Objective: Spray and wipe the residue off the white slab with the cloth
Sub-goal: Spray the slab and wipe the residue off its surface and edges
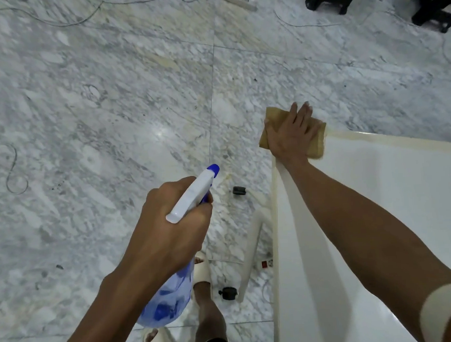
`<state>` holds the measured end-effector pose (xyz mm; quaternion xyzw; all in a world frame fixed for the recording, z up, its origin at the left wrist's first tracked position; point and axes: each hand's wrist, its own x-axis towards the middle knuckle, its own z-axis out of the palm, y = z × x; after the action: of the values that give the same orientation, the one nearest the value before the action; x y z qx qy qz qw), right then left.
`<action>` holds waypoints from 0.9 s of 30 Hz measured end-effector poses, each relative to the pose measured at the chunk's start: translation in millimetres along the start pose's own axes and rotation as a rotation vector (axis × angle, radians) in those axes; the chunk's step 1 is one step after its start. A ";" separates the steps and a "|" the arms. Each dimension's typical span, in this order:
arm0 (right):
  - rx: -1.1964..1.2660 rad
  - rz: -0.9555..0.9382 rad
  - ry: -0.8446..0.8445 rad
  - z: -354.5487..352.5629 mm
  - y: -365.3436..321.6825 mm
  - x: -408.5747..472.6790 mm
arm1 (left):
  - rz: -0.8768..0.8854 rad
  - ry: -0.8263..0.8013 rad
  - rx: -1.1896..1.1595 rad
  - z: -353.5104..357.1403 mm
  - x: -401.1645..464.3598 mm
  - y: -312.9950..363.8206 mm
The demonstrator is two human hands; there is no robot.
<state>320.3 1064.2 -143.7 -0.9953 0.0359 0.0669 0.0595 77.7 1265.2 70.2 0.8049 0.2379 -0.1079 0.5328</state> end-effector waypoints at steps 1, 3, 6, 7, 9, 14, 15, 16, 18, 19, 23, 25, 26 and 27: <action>0.011 0.039 -0.021 -5.7 -1.3 0.0 | 0.003 0.004 -0.024 1.0 -1.9 2.8; -0.021 0.072 -0.046 -7.4 -2.0 5.3 | 0.019 -0.020 -0.008 6.1 -2.1 0.8; -0.068 0.019 -0.033 25.5 11.1 -29.5 | 0.047 -0.021 -0.064 31.4 -45.0 -51.2; -0.065 0.023 -0.038 22.6 13.4 -28.5 | 0.033 -0.032 -0.063 37.7 -46.5 -53.9; -0.058 0.027 -0.038 17.4 11.7 -26.1 | 0.038 -0.023 -0.089 40.8 -51.2 -53.1; -0.063 -0.029 -0.053 17.2 19.2 -22.8 | -0.017 -0.049 -0.082 44.2 -59.8 -59.3; -0.066 -0.044 -0.041 18.1 20.3 -27.3 | -0.021 -0.049 -0.078 42.1 -65.1 -61.8; -0.066 -0.053 -0.028 18.0 21.1 -30.7 | -0.023 -0.044 -0.071 40.3 -68.8 -64.7; -0.060 -0.065 -0.034 17.9 23.5 -35.1 | -0.022 -0.030 -0.062 36.6 -76.1 -71.0; -0.062 -0.068 -0.044 17.5 24.8 -38.2 | -0.023 -0.023 -0.059 34.3 -79.8 -73.2; -0.053 -0.076 -0.051 17.9 29.5 -54.8 | 0.007 -0.001 -0.036 25.6 -93.9 -75.9; -0.053 -0.076 -0.049 19.9 33.9 -63.5 | 0.015 -0.003 -0.036 24.4 -100.0 -75.8; -0.050 -0.077 -0.056 19.8 35.7 -67.4 | 0.019 -0.006 -0.036 24.7 -103.2 -74.9; -0.048 -0.079 -0.064 19.8 37.0 -70.6 | 0.021 -0.006 -0.038 25.1 -106.2 -74.0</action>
<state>244.9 1034.4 -157.7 -0.9945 -0.0067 0.0969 0.0391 -48.9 1237.5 45.6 0.7968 0.2300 -0.1002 0.5497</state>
